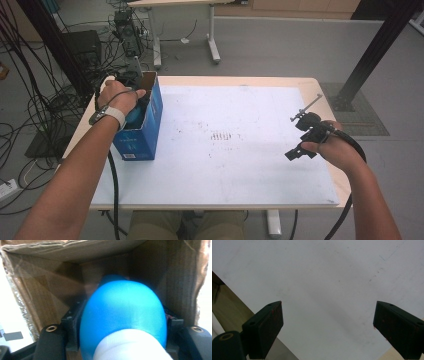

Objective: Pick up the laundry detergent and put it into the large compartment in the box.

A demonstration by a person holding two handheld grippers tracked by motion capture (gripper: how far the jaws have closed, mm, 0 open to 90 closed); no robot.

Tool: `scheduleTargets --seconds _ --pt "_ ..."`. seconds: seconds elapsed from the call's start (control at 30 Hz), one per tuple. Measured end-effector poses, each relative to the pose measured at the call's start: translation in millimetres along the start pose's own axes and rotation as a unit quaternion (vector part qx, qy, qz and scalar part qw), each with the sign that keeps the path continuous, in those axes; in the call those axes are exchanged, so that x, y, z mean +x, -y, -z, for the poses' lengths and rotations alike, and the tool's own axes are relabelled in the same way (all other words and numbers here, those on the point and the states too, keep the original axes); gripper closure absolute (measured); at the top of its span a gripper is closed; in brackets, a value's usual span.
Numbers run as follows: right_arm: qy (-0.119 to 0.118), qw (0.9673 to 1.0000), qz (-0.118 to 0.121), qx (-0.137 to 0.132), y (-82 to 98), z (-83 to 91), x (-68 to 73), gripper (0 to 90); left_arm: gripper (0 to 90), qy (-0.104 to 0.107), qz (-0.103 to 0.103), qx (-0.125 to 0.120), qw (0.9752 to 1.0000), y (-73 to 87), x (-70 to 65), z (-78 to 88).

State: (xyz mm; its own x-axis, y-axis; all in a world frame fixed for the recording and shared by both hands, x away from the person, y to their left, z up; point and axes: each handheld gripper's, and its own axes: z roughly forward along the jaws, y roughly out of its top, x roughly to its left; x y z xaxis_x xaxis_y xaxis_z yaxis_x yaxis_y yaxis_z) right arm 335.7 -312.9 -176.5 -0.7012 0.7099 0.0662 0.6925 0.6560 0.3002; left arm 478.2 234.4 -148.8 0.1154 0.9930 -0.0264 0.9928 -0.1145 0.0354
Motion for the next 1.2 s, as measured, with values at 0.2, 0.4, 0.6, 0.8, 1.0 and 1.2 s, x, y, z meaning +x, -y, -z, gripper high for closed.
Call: scheduleTargets --seconds 0.2,0.4,0.6,0.8,1.0,1.2 --pt "0.001 1.0 0.003 -0.001 -1.6 0.5 1.0 9.1 29.1 0.002 -0.006 -0.001 1.0 0.7 2.6 0.7" --pt "0.001 1.0 0.006 0.001 -5.1 0.3 3.0 9.1 28.7 0.006 -0.012 -0.002 0.9999 1.6 3.2 3.0" --pt "0.002 1.0 0.007 0.003 -6.5 1.4 4.3 9.1 28.4 0.016 -0.014 -0.002 0.9998 1.8 8.2 7.9" --pt "0.005 1.0 0.007 0.002 -6.2 4.1 6.2 9.1 25.5 0.009 -0.02 -0.011 0.9997 4.1 5.5 18.6" --pt "0.005 1.0 0.006 0.001 -3.7 5.3 7.6 9.2 15.4 0.017 -0.015 -0.022 0.9995 8.0 8.0 30.3" --pt "0.008 1.0 0.005 -0.001 -0.9 8.3 9.0 9.2 13.4 0.032 -0.024 -0.026 0.9988 8.9 9.2 43.6"
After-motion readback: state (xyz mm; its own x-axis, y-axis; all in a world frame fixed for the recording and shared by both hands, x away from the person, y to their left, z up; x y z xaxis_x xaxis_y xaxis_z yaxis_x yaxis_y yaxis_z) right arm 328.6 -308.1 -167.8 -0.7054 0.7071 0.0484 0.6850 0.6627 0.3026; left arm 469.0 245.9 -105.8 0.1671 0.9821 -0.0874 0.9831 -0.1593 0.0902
